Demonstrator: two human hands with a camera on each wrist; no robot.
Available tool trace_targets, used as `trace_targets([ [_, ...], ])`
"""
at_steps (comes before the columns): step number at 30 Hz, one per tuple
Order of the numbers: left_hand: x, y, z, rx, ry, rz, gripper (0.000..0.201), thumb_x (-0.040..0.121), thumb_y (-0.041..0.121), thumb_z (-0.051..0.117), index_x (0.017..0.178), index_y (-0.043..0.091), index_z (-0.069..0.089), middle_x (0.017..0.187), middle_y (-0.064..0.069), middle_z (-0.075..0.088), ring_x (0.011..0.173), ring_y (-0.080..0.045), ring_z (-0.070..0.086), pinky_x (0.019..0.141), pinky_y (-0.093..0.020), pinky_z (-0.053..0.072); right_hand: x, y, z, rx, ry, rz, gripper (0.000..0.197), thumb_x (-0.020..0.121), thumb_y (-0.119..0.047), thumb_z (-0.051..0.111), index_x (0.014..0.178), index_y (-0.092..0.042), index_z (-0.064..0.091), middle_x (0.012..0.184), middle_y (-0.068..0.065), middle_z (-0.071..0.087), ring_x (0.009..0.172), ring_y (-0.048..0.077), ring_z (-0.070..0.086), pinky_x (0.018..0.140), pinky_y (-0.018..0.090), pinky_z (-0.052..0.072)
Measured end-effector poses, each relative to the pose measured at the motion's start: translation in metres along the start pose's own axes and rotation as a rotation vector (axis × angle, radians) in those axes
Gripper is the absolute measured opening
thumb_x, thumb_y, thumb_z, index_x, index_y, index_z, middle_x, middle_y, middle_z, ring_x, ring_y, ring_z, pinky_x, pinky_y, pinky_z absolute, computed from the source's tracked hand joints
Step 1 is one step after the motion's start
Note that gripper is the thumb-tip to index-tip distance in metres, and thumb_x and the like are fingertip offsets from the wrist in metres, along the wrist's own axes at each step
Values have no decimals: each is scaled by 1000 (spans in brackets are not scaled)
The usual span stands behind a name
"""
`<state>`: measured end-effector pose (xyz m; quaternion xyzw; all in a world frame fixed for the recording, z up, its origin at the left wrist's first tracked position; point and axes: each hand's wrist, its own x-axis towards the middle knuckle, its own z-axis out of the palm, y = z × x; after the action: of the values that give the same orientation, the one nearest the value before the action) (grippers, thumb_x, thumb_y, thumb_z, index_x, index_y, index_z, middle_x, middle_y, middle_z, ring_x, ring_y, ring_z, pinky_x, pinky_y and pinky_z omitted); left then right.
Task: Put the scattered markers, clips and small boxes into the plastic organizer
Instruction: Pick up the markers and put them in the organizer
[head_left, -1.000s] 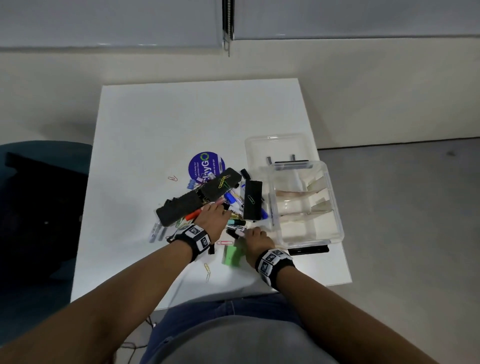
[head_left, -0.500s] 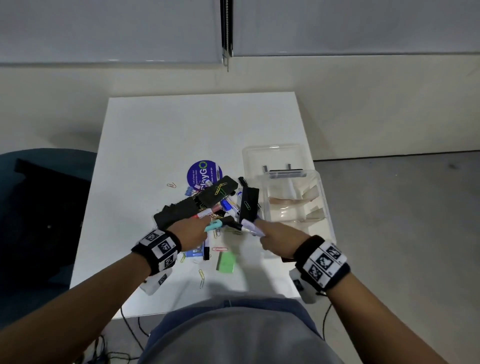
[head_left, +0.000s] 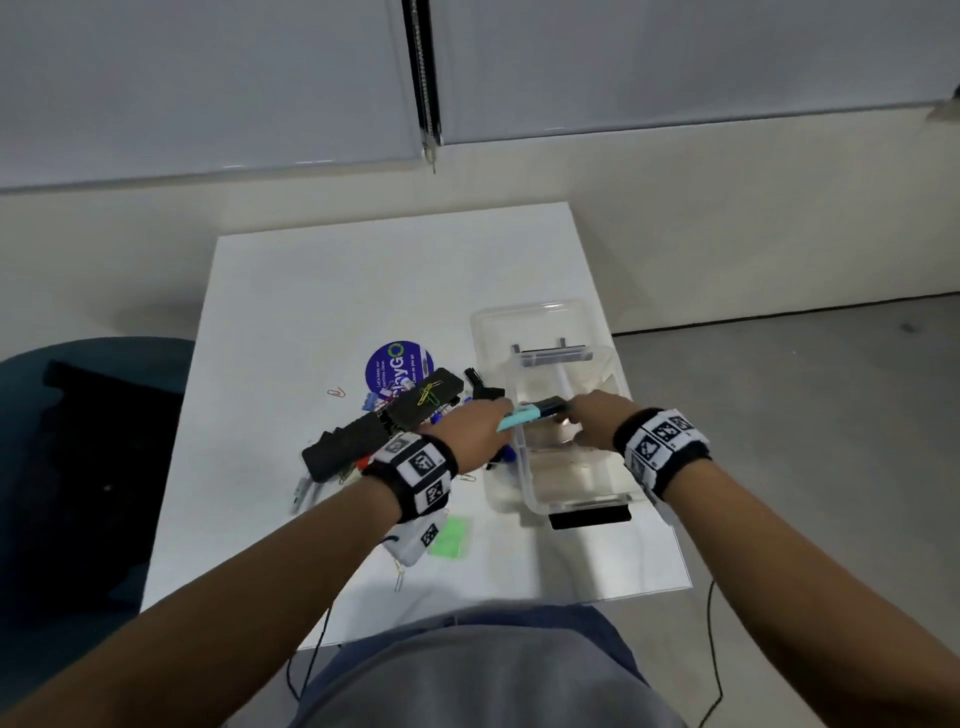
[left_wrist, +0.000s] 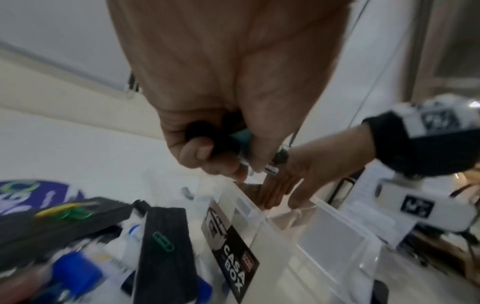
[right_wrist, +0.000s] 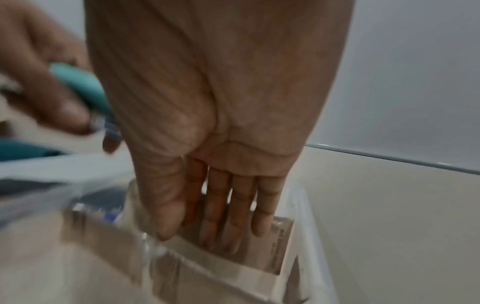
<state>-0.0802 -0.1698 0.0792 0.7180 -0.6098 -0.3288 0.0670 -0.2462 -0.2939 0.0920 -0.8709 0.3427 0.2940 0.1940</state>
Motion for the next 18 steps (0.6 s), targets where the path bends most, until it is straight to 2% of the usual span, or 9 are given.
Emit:
trace_targets([
  [2, 18, 13, 6, 102, -14, 22, 25, 95, 19, 49, 118, 11, 54, 105, -12, 64, 90, -28, 61, 71, -33, 44, -5, 13, 0, 84, 63, 58, 24, 91, -10, 50, 112, -15, 62, 110, 9, 66, 98, 27, 64, 80, 34, 52],
  [4, 32, 27, 15, 171, -32, 37, 28, 94, 17, 50, 120, 9, 55, 110, -15, 61, 99, -32, 60, 75, -34, 43, -13, 29, 3, 170, 126, 137, 29, 91, -7, 44, 108, -19, 65, 107, 6, 66, 89, 23, 61, 77, 32, 50],
  [7, 47, 43, 33, 208, -22, 68, 28, 91, 9, 51, 117, 7, 59, 110, -16, 55, 103, -35, 55, 84, -39, 45, -26, 40, 9, 341, 243, 241, 30, 92, -11, 44, 111, -23, 64, 110, 5, 66, 93, 24, 62, 82, 32, 50],
  [9, 49, 44, 41, 212, 8, 107, 33, 89, 6, 51, 120, 10, 61, 110, -15, 53, 106, -34, 51, 89, -40, 41, -32, 33, 11, 376, 336, 240, 28, 92, -13, 43, 110, -23, 63, 105, 6, 69, 90, 25, 63, 77, 32, 50],
  [12, 37, 31, 42, 133, 123, 184, 33, 91, 16, 55, 123, 18, 61, 118, -8, 53, 110, -26, 45, 94, -37, 35, -32, 9, 16, 426, 458, 154, 24, 93, -13, 45, 106, -21, 64, 99, 3, 70, 86, 23, 64, 74, 34, 52],
  [14, 23, 11, 38, 29, 228, 179, 27, 91, 19, 55, 117, 22, 64, 114, -2, 55, 107, -21, 46, 93, -34, 37, -26, -12, 23, 496, 484, 69, 22, 93, -13, 46, 103, -19, 64, 101, 1, 71, 87, 22, 65, 77, 38, 54],
  [16, 10, -20, 35, -82, 298, 73, 20, 90, 16, 54, 105, 23, 65, 104, 0, 58, 98, -19, 52, 87, -33, 44, -16, -36, 32, 555, 477, -30, 20, 92, -10, 47, 101, -17, 64, 103, 2, 71, 90, 22, 65, 80, 40, 54],
  [18, -5, -59, 38, -185, 330, -109, 15, 89, 12, 51, 95, 20, 63, 96, -2, 60, 89, -21, 59, 81, -35, 50, -5, -62, 42, 560, 468, -107, 22, 91, -7, 48, 104, -13, 65, 104, 8, 68, 93, 25, 64, 84, 37, 52],
])
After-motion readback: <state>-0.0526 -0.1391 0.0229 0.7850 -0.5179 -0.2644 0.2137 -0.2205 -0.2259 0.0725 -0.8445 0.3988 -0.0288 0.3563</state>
